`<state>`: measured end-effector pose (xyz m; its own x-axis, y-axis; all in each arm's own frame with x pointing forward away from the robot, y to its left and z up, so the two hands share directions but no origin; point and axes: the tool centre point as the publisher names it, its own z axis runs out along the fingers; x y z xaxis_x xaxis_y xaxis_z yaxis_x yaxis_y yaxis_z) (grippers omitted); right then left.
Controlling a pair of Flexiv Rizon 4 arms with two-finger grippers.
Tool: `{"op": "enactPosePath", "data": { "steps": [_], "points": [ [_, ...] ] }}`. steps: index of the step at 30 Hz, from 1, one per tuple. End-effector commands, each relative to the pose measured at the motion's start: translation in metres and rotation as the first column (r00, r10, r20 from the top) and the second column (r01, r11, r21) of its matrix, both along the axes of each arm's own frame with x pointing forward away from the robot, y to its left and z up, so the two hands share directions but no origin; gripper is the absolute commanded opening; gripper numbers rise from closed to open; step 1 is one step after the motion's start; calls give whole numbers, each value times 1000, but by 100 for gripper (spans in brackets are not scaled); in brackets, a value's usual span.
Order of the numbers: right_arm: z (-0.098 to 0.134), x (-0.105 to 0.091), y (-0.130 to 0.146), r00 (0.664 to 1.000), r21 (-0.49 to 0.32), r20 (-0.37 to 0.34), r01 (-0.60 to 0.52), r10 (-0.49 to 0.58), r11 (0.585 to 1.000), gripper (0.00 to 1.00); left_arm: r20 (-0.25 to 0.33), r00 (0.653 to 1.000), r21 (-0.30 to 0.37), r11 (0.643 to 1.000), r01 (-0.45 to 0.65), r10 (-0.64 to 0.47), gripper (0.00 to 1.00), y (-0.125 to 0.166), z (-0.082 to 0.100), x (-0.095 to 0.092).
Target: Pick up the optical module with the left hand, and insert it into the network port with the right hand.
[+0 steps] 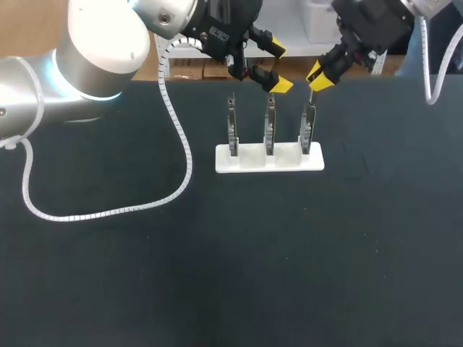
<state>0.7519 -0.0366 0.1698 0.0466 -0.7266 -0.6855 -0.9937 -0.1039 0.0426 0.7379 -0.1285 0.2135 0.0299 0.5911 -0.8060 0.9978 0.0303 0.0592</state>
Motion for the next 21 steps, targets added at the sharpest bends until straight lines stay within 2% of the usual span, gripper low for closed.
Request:
{"op": "enactPosePath", "data": {
  "steps": [1, 21],
  "points": [
    [3, -8, 0, 1000, -2, 14, 10, -10, 1000, 0, -4, 1000, 8, 1000, 0, 0, 100, -1, 2, 1],
    [-3, -4, -2, 1000, -5, -1, 17, -17, 1000, 0, -4, 1000, 8, 1000, 0, 0, 100, -1, 2, 1]
  ]
}}
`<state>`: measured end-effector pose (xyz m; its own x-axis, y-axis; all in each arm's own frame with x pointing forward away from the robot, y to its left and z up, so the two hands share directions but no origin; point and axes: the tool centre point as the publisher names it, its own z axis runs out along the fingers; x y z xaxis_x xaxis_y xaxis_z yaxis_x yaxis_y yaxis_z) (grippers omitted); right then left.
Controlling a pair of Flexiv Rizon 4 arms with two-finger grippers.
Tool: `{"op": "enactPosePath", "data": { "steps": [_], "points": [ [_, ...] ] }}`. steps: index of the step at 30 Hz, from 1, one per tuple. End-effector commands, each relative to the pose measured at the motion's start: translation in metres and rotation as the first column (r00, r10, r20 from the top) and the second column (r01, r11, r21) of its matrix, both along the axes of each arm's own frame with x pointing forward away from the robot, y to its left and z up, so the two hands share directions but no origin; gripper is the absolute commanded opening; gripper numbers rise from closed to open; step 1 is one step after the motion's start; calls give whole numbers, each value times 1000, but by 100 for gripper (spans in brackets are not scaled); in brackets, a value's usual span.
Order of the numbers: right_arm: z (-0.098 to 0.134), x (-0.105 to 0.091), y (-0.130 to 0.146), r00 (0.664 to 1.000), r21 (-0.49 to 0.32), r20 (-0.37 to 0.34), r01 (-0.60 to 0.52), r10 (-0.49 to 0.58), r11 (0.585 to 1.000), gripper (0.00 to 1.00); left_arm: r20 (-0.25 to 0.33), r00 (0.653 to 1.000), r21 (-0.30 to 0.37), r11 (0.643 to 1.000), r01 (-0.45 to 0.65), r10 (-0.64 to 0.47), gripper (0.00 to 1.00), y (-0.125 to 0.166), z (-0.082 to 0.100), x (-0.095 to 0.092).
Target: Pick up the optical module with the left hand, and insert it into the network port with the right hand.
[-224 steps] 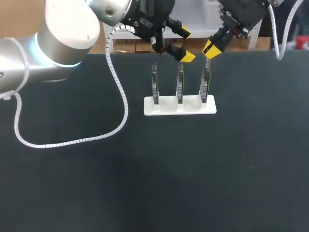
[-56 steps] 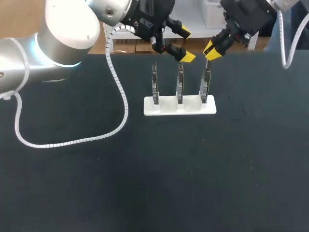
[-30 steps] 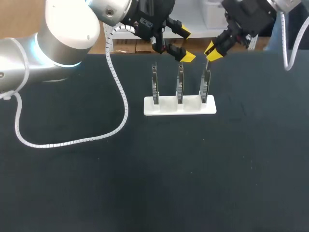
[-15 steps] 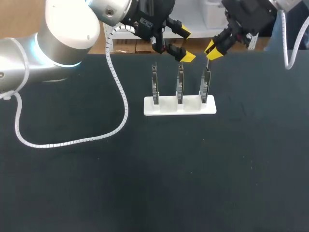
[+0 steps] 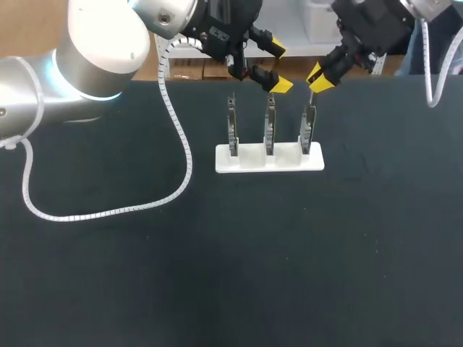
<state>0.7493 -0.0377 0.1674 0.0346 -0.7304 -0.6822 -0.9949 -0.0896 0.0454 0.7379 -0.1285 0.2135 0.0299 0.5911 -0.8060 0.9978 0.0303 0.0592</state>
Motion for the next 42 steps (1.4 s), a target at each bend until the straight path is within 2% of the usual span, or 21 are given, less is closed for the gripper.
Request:
{"op": "enactPosePath", "data": {
  "steps": [1, 18, 32, 42],
  "points": [
    [0, -1, -1, 1000, -1, 2, 3, -3, 1000, 0, -4, 1000, 8, 1000, 0, 0, 100, -1, 1, 1],
    [-4, 0, 2, 1000, -25, -9, -9, 9, 1000, 0, -4, 1000, 8, 1000, 0, 0, 100, -1, 1, 1],
    [5, -3, 4, 1000, -28, 20, -16, 16, 999, 0, -4, 1000, 8, 1000, 0, 0, 100, -1, 1, 1],
    [-1, -1, 2, 1000, -29, 5, -19, 19, 999, 0, -4, 1000, 8, 1000, 0, 0, 100, -1, 1, 1]
  ]
}}
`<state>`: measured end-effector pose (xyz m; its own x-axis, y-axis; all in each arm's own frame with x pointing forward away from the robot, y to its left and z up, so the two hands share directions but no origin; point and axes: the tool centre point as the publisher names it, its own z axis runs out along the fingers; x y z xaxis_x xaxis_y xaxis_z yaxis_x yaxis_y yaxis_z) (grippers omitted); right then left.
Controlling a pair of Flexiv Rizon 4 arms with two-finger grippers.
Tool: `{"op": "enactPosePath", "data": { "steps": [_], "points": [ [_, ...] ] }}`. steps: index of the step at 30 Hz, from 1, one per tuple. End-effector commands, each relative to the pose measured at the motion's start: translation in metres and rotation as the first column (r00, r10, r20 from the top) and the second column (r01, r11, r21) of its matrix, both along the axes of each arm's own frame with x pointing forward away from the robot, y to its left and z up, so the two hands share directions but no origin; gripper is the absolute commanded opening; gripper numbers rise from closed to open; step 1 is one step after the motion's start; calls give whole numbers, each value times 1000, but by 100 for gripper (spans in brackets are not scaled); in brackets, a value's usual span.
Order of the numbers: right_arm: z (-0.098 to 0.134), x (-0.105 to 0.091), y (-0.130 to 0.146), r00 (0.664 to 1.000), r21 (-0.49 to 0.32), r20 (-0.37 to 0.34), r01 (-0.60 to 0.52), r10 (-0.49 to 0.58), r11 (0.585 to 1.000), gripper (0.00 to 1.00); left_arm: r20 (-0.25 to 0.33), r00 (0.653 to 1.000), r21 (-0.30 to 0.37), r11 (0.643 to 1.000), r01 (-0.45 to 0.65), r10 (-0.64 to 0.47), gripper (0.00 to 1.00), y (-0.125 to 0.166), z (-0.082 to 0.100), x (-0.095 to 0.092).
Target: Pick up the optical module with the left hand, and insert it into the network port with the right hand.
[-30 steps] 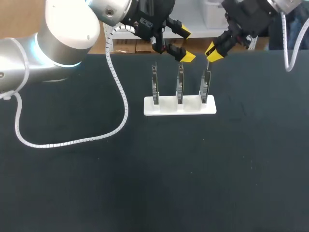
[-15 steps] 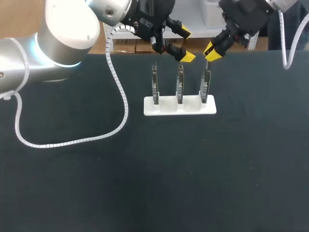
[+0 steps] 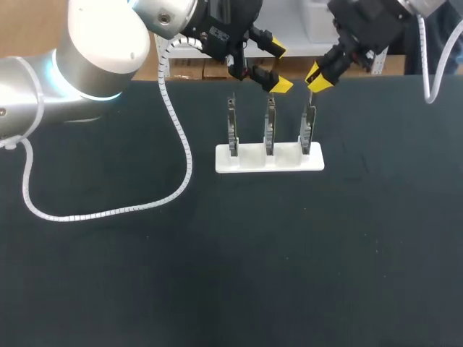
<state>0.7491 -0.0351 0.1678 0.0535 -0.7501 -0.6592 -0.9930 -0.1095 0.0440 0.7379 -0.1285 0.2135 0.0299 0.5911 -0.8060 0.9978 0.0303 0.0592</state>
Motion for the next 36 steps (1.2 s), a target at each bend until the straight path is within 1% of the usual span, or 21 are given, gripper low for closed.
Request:
{"op": "enactPosePath", "data": {
  "steps": [1, 7, 22, 31, 36],
  "points": [
    [-2, -1, -1, 1000, 3, -1, 3, -3, 1000, 0, -4, 1000, 8, 1000, 0, 0, 100, -1, 2, 1],
    [-2, 0, -1, 1000, 3, -2, -2, 2, 1000, 0, -4, 1000, 8, 1000, 0, 0, 100, -1, 2, 1],
    [2, -7, 1, 1000, 7, 12, 1, -1, 1000, 0, -4, 1000, 8, 1000, 0, 0, 100, -1, 2, 1],
    [-5, -2, -1, 1000, 8, -1, 4, -4, 1000, 0, -4, 1000, 8, 1000, 0, 0, 100, -1, 2, 1],
    [-3, 1, 0, 1000, 9, 2, 2, -2, 1000, 0, -4, 1000, 8, 1000, 0, 0, 100, -1, 2, 1]
  ]
}}
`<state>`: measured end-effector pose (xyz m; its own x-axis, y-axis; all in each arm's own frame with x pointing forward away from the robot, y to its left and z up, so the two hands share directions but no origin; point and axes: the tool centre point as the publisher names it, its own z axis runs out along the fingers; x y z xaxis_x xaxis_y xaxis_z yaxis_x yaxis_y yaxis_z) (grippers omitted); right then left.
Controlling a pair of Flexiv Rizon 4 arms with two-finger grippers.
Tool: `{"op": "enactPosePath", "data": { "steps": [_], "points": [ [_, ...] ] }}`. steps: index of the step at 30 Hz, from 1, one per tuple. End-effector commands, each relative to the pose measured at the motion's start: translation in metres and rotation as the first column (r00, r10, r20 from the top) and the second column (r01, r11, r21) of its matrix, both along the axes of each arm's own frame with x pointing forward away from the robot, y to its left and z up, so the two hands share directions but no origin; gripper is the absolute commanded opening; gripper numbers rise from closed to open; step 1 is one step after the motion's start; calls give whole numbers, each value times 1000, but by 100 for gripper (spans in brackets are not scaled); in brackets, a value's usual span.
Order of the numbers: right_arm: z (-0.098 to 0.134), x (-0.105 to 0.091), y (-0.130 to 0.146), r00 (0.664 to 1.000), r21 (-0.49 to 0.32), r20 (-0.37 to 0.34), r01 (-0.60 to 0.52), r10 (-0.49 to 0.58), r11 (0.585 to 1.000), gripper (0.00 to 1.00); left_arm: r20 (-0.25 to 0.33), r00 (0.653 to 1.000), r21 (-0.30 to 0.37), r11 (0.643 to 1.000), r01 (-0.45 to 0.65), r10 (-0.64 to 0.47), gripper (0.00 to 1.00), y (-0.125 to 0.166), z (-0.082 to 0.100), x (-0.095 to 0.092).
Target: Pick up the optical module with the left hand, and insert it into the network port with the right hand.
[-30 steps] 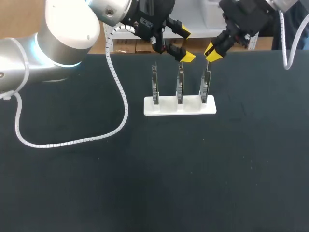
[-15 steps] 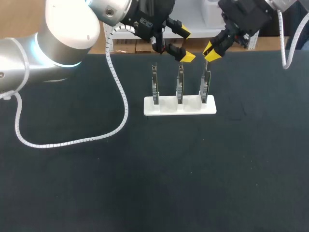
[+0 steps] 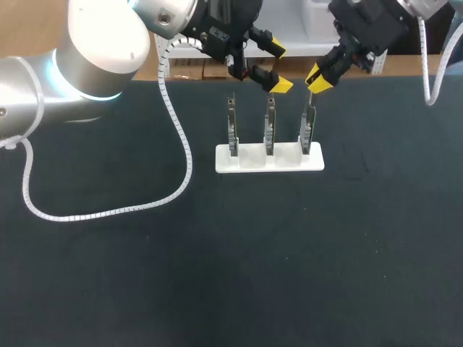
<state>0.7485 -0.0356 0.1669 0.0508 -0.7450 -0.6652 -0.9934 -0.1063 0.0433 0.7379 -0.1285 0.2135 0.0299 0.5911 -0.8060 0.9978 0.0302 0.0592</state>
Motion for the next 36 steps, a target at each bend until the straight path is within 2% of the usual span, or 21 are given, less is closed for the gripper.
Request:
{"op": "enactPosePath", "data": {
  "steps": [1, 16, 20, 36],
  "points": [
    [-1, 2, 0, 1000, 1, 5, -1, 1, 1000, 0, -4, 1000, 8, 1000, 0, 0, 100, -1, 1, 1],
    [-3, 5, 1, 1000, -2, -3, -3, 3, 1000, 0, -4, 1000, 8, 1000, 0, 0, 100, -1, 1, 1],
    [0, 3, 2, 1000, 6, 22, -13, 12, 1000, 0, -4, 1000, 8, 1000, 0, 0, 100, -1, 1, 1],
    [0, -1, 1, 1000, 5, 14, -5, 5, 1000, 0, -4, 1000, 8, 1000, 0, 0, 100, -1, 1, 1]
  ]
}}
